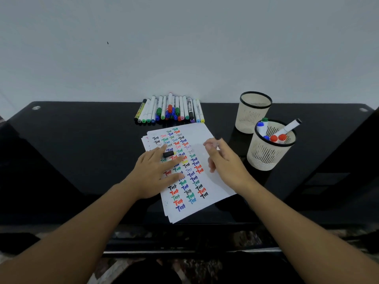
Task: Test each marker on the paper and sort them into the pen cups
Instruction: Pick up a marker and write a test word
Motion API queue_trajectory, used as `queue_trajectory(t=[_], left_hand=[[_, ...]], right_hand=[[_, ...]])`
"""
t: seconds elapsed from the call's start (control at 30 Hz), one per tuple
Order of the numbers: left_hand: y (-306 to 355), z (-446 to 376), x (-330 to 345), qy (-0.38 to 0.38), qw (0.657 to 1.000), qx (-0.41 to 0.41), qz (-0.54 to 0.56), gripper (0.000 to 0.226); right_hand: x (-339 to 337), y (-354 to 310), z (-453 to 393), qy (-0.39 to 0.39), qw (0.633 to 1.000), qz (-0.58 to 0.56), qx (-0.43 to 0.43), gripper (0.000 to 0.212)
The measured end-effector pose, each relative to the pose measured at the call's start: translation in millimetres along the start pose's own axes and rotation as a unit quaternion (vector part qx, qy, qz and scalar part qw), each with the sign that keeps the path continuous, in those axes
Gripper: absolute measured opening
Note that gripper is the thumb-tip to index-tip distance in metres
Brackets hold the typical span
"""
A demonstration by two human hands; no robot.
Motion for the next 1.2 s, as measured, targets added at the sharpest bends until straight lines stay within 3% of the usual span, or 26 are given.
queue_trajectory(t=[0.1, 0.33, 0.53, 0.8, 1.2], left_hand=[[1, 3, 1, 0.041, 0.999, -0.008, 0.012, 0.072], [0, 4, 1, 0.046, 0.998, -0.023, 0.023, 0.072], [-3, 4, 2, 0.05, 0.998, -0.026, 0.022, 0.076], [-2, 4, 2, 0.054, 0.998, -0.028, 0.03, 0.079], [-3, 2, 3, 0.057, 0.998, -0.029, 0.028, 0.076]], right_hand=[[2, 9, 10, 0.032, 0.999, -0.003, 0.02, 0.044], [0, 20, 33, 0.036, 0.999, -0.012, 0.003, 0.009], [6, 29, 38, 0.01, 0.998, -0.06, 0.033, 0.014], [7, 25, 39, 0.008, 0.999, 0.025, 0.044, 0.011], [9, 25, 39, -0.014, 0.997, 0.054, 0.048, 0.01]])
Point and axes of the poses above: each hand's wrist, its own z-axis away from the middle knuckle, its own x-axis out of the palm, y = z × x, the point moved 5 cm from there along -z, towards the middle knuckle, and after that the axes turned 11 degrees about -y, right-handed, at the moved point
